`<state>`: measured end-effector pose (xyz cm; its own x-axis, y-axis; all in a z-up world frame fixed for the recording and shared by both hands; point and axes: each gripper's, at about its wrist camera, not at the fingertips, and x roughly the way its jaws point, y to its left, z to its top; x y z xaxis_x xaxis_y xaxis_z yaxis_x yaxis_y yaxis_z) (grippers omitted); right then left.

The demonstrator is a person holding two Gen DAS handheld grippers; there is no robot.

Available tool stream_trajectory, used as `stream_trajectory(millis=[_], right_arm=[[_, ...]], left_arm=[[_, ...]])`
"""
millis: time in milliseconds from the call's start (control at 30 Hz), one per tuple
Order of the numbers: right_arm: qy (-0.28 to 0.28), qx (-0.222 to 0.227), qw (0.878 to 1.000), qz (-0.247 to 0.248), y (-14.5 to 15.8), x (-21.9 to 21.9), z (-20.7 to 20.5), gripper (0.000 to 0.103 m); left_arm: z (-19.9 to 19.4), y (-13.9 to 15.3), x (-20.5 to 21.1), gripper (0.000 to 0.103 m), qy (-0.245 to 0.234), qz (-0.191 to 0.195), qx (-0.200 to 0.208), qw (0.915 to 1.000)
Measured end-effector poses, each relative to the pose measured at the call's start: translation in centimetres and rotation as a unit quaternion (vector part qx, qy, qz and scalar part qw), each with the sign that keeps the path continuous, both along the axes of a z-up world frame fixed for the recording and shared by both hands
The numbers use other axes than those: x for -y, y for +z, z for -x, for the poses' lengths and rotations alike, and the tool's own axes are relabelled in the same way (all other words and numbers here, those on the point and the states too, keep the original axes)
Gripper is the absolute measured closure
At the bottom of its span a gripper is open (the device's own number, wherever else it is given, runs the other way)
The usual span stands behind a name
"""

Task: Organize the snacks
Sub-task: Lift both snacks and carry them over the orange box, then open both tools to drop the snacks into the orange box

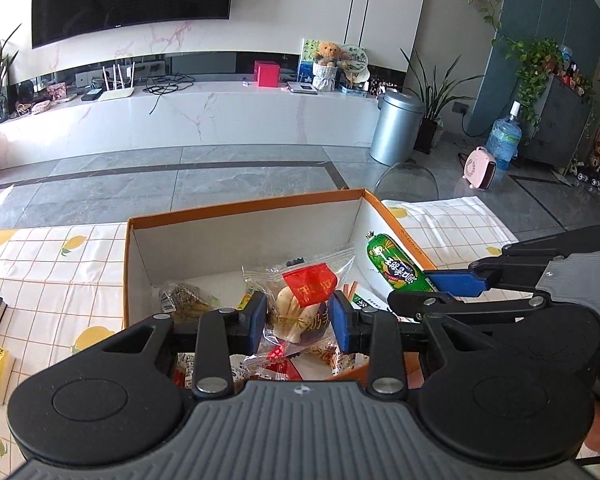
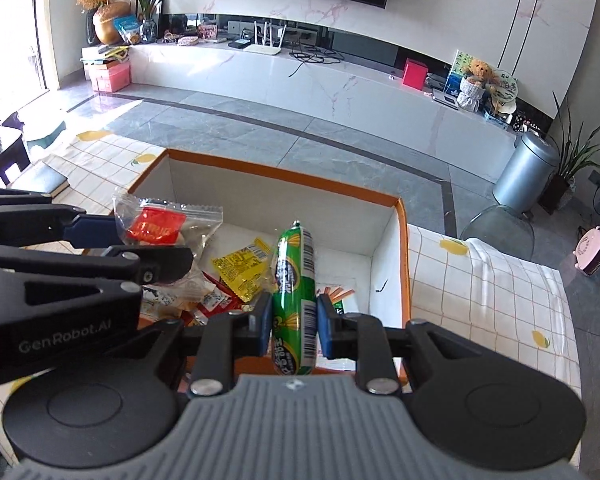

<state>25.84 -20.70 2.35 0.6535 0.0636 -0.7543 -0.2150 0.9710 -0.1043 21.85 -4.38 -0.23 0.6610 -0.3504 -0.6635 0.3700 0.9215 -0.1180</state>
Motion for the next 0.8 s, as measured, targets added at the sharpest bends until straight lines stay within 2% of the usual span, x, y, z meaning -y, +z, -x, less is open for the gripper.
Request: stream_trajectory(millis=[233,467,800], right_arm=[[0.013,-0.038,0.998,0.040,-3.1,0.2,-5.3,0.083],[0.036,-0.074,0.992,0.095,-6.2,-0.2,-8.6,0.083],[0.055,-0.109,0.982,0.142,-9.0,-0.5,-10.6,0.083]], left_arm=[[-3.2,-2.5,0.2,0.065,-0.006,-0.018,-0.051,0.9985],[-5.8,-5.2,0.3,0.065,-0.002,-0.041,-0.098,0.9944],[-7.8,-6.9,1.6,0.065,-0.006,-0.062,-0.123,0.9905]])
